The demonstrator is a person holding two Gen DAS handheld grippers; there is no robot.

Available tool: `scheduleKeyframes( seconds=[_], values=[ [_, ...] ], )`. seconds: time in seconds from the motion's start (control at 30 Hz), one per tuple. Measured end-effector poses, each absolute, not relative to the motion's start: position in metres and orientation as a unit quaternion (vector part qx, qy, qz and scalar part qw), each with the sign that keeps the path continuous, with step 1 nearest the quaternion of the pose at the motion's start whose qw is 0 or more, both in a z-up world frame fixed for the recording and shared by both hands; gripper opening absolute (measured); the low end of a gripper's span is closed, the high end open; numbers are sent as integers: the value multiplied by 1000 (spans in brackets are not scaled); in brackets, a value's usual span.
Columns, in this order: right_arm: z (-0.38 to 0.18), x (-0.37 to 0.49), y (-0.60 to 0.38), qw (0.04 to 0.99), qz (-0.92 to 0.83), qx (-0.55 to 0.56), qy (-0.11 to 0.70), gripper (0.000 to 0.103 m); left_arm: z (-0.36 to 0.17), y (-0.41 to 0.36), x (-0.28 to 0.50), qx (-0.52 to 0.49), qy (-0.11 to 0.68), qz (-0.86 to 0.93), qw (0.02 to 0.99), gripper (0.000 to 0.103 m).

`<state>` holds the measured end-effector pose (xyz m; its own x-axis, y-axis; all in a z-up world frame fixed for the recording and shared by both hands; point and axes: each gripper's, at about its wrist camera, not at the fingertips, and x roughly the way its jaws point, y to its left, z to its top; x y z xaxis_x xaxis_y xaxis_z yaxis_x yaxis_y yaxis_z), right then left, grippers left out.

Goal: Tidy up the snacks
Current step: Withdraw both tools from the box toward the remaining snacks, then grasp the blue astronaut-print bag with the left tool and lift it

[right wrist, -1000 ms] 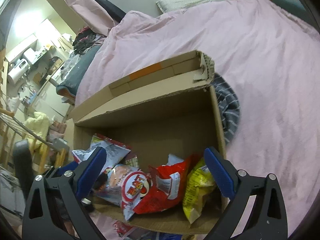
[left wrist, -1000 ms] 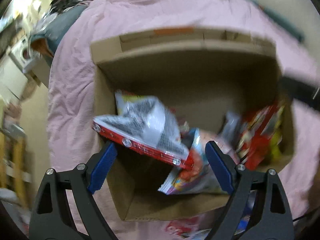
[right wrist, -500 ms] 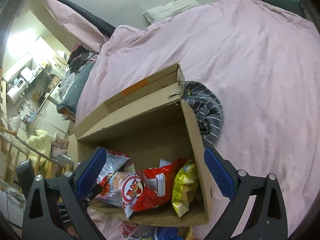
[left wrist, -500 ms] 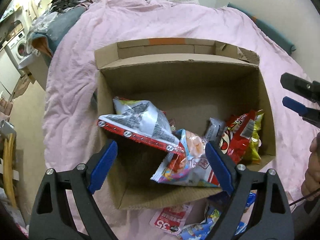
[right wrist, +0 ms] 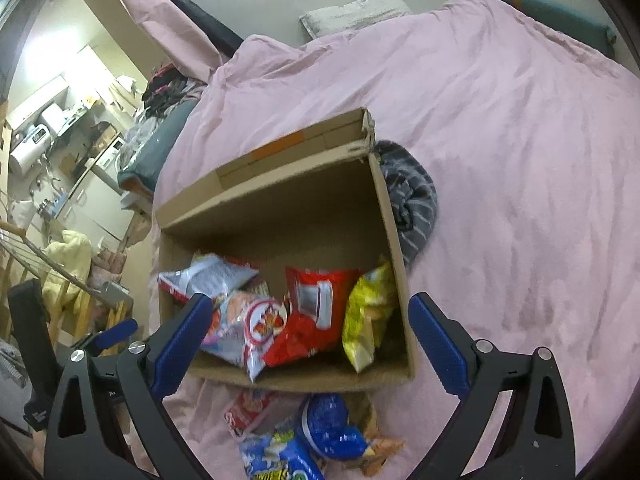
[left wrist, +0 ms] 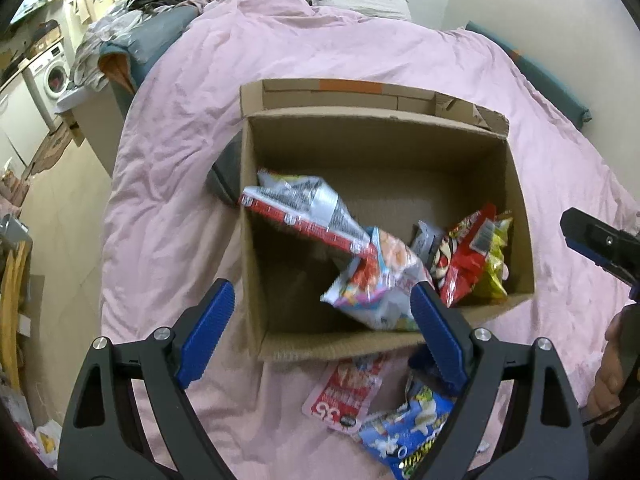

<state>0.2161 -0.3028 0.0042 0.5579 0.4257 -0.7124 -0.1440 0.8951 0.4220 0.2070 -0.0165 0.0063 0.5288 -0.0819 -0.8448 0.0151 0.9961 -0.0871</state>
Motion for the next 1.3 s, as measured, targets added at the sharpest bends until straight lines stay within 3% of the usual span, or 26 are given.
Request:
scheduleKeyframes(
  seconds=[0.53, 1.0, 1.3],
  values=[
    [-10, 175, -304, 856, 152, 154, 470, 100, -2, -4, 156, -56, 495, -8, 867, 88],
    [-36, 152, -321, 846, 114, 131, 505, 100, -65, -22, 126, -175, 570, -4, 803, 88],
    [-46, 151, -341, 838, 96, 139, 518, 100, -114, -74, 123, -200, 648, -30, 734, 88]
  ],
)
